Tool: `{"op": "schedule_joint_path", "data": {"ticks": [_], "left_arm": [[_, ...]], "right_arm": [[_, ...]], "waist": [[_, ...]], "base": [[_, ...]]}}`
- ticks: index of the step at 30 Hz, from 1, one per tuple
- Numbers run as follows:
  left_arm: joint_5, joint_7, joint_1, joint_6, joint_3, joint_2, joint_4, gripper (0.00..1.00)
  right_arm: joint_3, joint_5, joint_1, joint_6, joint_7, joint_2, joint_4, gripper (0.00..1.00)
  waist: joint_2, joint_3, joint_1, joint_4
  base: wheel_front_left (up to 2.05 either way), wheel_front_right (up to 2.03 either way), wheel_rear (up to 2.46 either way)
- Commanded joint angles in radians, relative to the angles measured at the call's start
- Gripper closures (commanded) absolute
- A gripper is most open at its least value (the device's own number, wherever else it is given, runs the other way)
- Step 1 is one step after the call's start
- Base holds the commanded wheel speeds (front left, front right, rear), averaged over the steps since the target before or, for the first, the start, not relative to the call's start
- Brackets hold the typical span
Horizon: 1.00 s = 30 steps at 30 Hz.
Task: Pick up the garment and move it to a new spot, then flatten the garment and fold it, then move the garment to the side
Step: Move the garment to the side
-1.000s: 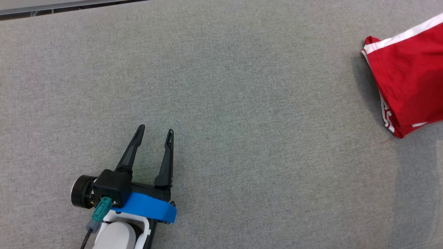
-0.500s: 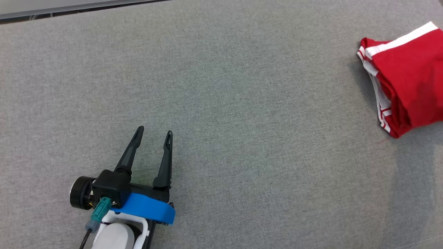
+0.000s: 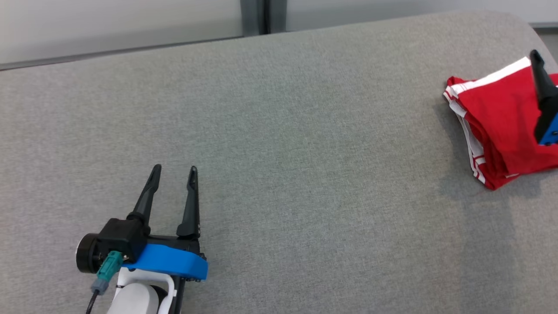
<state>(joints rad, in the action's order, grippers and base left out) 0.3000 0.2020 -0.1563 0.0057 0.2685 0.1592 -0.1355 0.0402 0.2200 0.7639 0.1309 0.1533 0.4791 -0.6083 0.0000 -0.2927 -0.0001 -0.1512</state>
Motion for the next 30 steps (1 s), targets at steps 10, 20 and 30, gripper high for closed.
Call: {"op": "schedule_joint_path", "data": {"ticks": [10, 20, 30], "left_arm": [[0.071, 0.048, 0.044, 0.015, -0.075, -0.014, -0.081, 0.0], [0.092, 0.061, 0.107, 0.008, -0.098, -0.029, -0.146, 0.0], [0.095, 0.063, 0.138, -0.001, -0.084, -0.059, -0.211, 0.0]], "right_arm": [[-0.079, -0.092, -0.151, 0.0, -0.279, -0.205, 0.008, 0.0], [-0.062, -0.155, -0.375, 0.0, -0.346, -0.388, 0.087, 0.0], [-0.018, -0.072, -0.595, 0.0, -0.389, -0.428, 0.199, 0.0]], "waist": [[0.0, 0.129, 0.0001, 0.093], [0.0, 0.211, 0.0001, 0.173], [0.0, 0.24, 0.0001, 0.22]], "base": [[0.0, 0.0, 0.0], [0.0, 0.0, 0.0], [0.0, 0.0, 0.0]]}}
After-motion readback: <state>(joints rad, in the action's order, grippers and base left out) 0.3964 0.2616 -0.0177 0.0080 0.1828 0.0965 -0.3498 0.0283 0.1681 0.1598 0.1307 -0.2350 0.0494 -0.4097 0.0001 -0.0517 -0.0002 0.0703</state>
